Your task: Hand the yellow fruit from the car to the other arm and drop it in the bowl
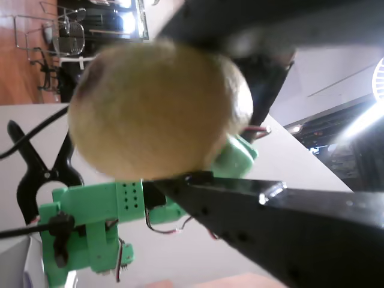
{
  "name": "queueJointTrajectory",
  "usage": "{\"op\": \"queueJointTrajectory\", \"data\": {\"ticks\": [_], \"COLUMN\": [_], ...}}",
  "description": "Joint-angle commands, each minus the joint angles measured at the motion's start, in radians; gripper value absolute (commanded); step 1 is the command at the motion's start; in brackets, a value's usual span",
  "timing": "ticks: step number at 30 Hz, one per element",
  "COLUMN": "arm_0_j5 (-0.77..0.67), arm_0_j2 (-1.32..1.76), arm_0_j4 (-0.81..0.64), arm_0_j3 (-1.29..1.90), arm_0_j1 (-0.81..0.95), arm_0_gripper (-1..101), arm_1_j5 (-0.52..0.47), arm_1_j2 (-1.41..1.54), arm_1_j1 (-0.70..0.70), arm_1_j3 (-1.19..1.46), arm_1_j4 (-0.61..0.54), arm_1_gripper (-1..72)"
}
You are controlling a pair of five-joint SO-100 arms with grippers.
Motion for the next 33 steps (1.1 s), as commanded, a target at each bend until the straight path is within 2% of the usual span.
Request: {"op": "queueJointTrajectory", "data": {"ticks": [1,8,17,22,25,33], "arm_0_j5": [-0.009,-0.009,-0.009,-0.009,-0.009,-0.008], "arm_0_j2": [0.011,0.011,0.009,0.009,0.009,0.009], "arm_0_j4": [-0.028,-0.023,-0.02,-0.02,-0.02,-0.012], "arm_0_j3": [-0.029,-0.029,-0.029,-0.029,-0.029,-0.029], "arm_0_j1": [0.005,0.005,0.005,0.005,0.005,0.005], "arm_0_gripper": [38,53,58,60,61,63], "arm_1_j5": [-0.028,-0.029,0.015,0.097,0.15,0.413], "arm_1_j2": [0.012,0.006,0.015,0.041,-0.002,-0.212], "arm_1_j1": [0.023,0.026,0.072,0.23,0.356,0.652], "arm_1_j3": [0.0,0.0,-0.026,-0.078,-0.107,-0.25], "arm_1_j4": [0.009,0.008,0.017,0.029,-0.003,-0.064], "arm_1_gripper": [-0.1,-0.1,-0.1,-0.1,-0.1,-0.1]}}
